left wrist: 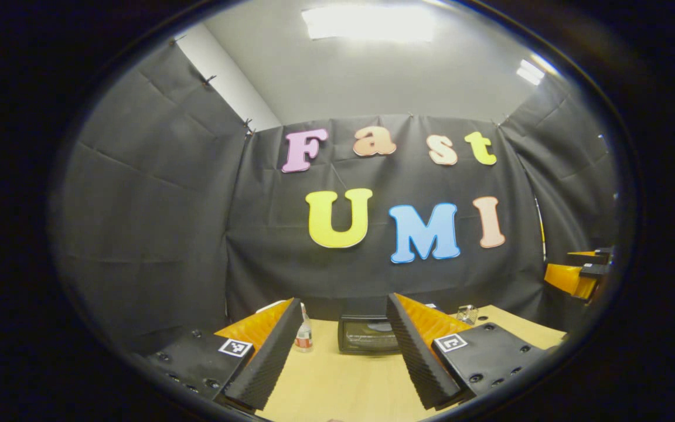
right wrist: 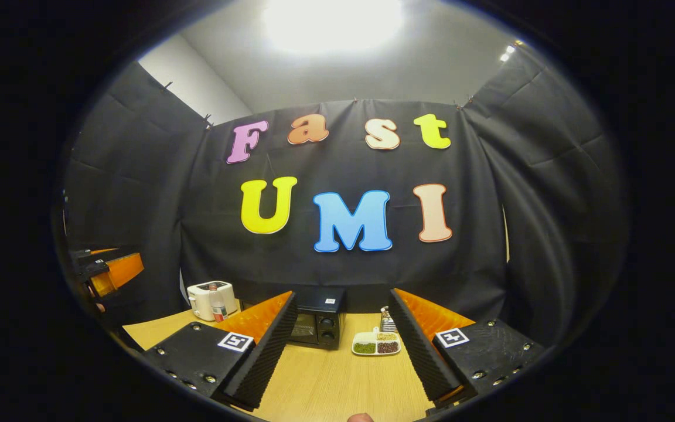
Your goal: Open the electric oven with the left hand, put the food in, and close the electric oven.
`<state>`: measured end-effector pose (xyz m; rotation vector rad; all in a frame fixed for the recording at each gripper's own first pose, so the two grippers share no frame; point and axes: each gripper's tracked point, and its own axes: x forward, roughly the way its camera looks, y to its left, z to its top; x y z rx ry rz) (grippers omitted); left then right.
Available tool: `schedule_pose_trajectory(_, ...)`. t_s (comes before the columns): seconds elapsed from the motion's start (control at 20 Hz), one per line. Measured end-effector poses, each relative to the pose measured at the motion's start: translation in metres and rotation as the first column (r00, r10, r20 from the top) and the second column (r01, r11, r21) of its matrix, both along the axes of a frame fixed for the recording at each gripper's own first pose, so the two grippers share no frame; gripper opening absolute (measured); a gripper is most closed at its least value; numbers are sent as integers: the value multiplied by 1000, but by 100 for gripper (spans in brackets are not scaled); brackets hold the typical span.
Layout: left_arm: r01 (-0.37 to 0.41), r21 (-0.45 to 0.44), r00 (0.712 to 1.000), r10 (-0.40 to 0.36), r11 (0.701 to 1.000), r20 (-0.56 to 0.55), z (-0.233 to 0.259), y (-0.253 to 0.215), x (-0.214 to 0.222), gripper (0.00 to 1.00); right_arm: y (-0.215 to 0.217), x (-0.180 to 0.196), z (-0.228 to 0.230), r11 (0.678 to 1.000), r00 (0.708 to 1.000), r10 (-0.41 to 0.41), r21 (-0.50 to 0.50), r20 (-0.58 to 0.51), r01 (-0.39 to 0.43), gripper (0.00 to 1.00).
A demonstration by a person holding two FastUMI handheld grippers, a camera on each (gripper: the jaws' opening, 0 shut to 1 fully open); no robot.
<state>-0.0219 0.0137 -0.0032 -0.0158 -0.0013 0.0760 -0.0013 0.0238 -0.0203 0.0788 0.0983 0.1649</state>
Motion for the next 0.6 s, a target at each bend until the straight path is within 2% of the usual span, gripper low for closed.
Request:
schedule_pose_trajectory(0.25, 12, 3, 1000, -12, 1000, 12, 5, -3, -1, 100, 4, -5, 6, 1000, 1000, 0, -7, 11, 0, 98)
schedule_pose_trajectory(0.35, 18, -6, 1000, -18, 1000, 13, 4, -6, 1, 97, 4, -5, 7, 1000, 1000, -3, -3, 12, 3, 98)
schedule_pose_trajectory(0.4, 21, -7, 1000, -21, 1000, 11, 3, -7, 2, 100, 5, -4, 7, 1000, 1000, -3, -3, 12, 3, 98)
schedule_pose_trajectory(0.45, 23, -7, 1000, -23, 1000, 13, 3, -8, 2, 97, 4, -4, 7, 1000, 1000, -6, -4, 12, 6, 97)
schedule_pose_trajectory(0.6, 31, -9, 999, -31, 999, 18, 5, -10, 4, 97, 5, -2, 9, 1000, 1000, -11, -4, 18, 11, 98)
